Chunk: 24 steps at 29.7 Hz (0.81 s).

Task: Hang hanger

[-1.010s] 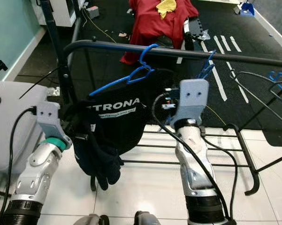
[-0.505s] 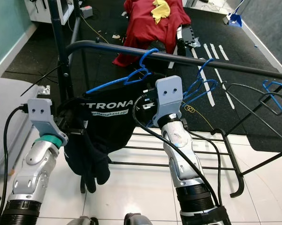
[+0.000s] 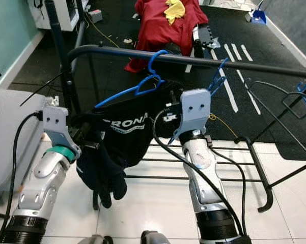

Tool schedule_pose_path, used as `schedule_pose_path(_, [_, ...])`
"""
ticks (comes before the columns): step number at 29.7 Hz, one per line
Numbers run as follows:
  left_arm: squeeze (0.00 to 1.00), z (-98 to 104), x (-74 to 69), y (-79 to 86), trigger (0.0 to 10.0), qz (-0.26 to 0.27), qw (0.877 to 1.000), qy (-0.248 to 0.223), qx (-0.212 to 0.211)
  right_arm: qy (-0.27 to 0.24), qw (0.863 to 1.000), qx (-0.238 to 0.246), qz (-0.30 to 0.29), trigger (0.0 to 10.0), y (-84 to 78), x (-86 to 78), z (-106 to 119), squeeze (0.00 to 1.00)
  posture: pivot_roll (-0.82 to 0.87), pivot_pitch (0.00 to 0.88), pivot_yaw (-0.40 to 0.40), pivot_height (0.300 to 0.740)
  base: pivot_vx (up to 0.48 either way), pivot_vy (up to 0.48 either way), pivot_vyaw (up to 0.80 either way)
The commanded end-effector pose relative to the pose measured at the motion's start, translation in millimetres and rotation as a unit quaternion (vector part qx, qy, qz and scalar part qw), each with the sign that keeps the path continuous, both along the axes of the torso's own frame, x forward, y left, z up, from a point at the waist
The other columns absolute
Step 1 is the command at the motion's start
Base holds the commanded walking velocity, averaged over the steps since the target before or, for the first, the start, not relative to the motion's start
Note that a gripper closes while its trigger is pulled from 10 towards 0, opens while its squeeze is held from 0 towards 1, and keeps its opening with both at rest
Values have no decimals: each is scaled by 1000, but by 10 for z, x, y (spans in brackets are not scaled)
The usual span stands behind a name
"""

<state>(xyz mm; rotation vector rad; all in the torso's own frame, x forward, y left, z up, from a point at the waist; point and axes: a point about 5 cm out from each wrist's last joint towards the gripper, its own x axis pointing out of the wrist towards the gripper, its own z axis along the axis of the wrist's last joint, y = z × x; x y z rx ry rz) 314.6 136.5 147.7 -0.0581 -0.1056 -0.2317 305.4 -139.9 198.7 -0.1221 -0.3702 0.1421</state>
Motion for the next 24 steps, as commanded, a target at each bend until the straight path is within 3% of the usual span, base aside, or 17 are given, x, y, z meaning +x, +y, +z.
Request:
schedule_pose_path(1, [0,90,22,0,10000,4,1000,-17,-13,-2,1000,9,11,10000,15,-38,-8,0,-62,37,18,740,0,0,0])
schedule_pose_path(13, [0,41,-136,102,10000,0,1000,-14,3,-17,998,21,63,10000,231,-56,11,0,-25,45,-26,740,0,0,0])
schedule_pose_path(17, [0,-13,-136,294,10000,38,999,-4,19,-20,997,19,76,10000,269,-47,24,0,-29,46,-38,740,0,0,0])
schedule_pose_path(19, [0,-27,-143,329,10000,23,999,2,31,-17,996,21,80,10000,269,-50,16,0,-29,46,-38,740,0,0,0])
schedule_pose_path(20, [0,-83,-210,267,10000,-62,996,21,58,-10,996,24,86,10000,266,-53,-5,0,-19,48,-48,740,0,0,0])
schedule_pose_path(21, [0,-83,-210,267,10000,-62,996,21,58,-10,996,24,86,10000,266,-53,-5,0,-19,48,-48,740,0,0,0])
schedule_pose_path(22, [0,-175,-329,209,10000,-152,982,49,101,10,994,23,102,10000,277,-52,-64,0,-22,51,-47,740,0,0,0])
schedule_pose_path(24, [0,-175,-329,209,10000,-152,982,49,101,10,994,23,102,10000,277,-52,-64,0,-22,51,-47,740,0,0,0])
